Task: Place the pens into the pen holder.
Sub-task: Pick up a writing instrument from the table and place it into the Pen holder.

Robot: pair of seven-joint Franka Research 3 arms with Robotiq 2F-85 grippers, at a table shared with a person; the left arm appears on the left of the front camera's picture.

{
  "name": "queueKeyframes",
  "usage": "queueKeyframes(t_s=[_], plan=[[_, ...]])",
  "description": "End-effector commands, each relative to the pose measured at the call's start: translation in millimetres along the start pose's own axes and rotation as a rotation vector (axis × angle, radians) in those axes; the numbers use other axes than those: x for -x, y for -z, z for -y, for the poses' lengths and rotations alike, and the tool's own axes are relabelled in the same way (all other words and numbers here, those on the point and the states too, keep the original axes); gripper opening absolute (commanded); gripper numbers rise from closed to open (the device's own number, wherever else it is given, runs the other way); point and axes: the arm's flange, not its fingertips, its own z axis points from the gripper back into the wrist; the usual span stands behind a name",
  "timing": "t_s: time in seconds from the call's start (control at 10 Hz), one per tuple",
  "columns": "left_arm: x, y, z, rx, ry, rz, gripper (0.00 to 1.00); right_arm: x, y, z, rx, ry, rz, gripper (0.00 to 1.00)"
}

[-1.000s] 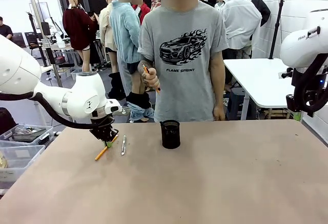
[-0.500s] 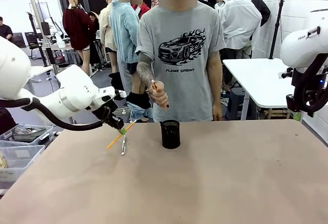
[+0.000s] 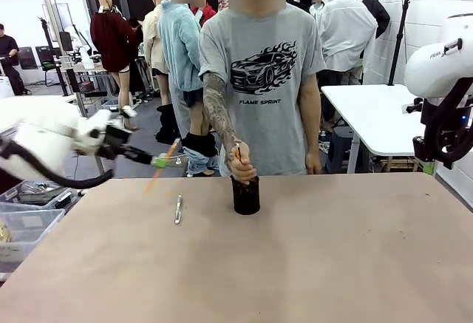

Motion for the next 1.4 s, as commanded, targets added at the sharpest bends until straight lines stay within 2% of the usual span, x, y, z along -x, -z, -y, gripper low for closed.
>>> queueKeyframes(t_s=[0.0,0.2,0.3,0.4,0.7,0.9,1.0,1.1,1.2,1.3], plan=[[46.2,-75.5,21.8,-0.103,0.038,-0.028,0.00,0.4,0.5,0.0,0.001,-0.010,0.001,0.54],[69.5,-138.4,33.6,-0.176,0.051,0.142,0.00,0.4,0.5,0.0,0.001,-0.010,0.001,0.54],[74.2,-151.5,36.0,-0.173,0.057,0.232,0.00,0.4,0.5,0.0,0.001,-0.010,0.001,0.54],[70.1,-147.0,31.6,-0.110,0.055,0.308,0.00,0.4,0.5,0.0,0.001,-0.010,0.001,0.54],[28.3,-103.0,17.7,-0.013,0.067,0.332,0.00,0.4,0.5,0.0,0.001,-0.010,0.001,0.54],[-3.5,-72.9,18.9,0.107,0.095,0.384,0.00,0.4,0.5,0.0,0.001,-0.010,0.001,0.54],[-19.0,-53.3,19.2,0.145,0.069,0.377,0.00,0.4,0.5,0.0,0.001,-0.010,0.001,0.54],[3.3,-74.2,28.8,0.057,0.075,0.337,0.00,0.4,0.5,0.0,0.001,-0.010,0.001,0.54],[3.3,-74.2,28.8,0.057,0.075,0.337,0.00,0.4,0.5,0.0,0.001,-0.010,0.001,0.54],[-13.3,-52.3,27.3,0.111,0.088,0.348,0.00,0.4,0.5,0.0,0.001,-0.010,0.001,0.54]])
